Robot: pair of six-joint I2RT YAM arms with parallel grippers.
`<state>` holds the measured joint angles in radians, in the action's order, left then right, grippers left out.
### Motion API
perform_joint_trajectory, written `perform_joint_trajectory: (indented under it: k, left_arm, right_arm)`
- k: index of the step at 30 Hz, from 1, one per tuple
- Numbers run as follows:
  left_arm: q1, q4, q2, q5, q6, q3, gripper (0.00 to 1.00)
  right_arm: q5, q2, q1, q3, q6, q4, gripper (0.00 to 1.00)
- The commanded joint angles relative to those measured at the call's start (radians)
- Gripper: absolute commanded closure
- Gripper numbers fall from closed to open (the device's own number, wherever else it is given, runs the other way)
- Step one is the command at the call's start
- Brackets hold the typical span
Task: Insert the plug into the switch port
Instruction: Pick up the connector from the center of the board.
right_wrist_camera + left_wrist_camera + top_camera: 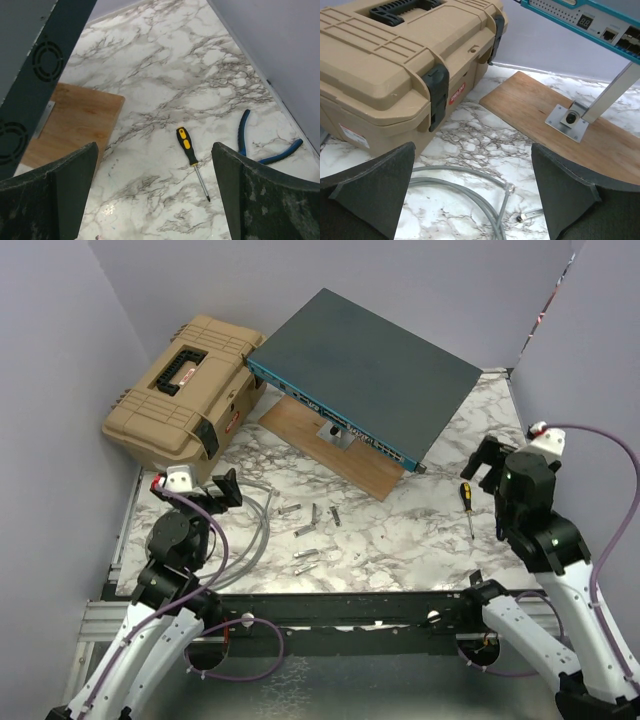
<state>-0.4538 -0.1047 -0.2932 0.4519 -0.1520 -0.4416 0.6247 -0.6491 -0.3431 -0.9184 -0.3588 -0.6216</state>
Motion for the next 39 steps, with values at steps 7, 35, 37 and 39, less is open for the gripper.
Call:
perform_joint_trajectory:
  k: [7, 35, 37, 39]
  left_arm:
    - [-0.003, -0.072, -0.286, -0.205, -0.108, -0.178, 0.01]
    - [-0.004, -0.253, -0.700, -0.540, -0.187, -0.298, 0.01]
    - [-0.003, -0.254, -0.772, -0.565, -0.176, -0.313, 0.04]
    - [-0.005, -0.254, -0.841, -0.587, -0.157, -0.329, 0.06]
  right_arm:
    - [-0.184, -0.188, 0.001, -0.279, -0.126, -0.189, 0.00]
    - [-0.732, -0.179, 0.002, -0.265, 0.197, 0.055, 0.00]
    - [-0.745, -0.179, 0.002, -0.249, 0.198, 0.074, 0.00]
    - [-0.759, -0.179, 0.001, -0.241, 0.201, 0.088, 0.00]
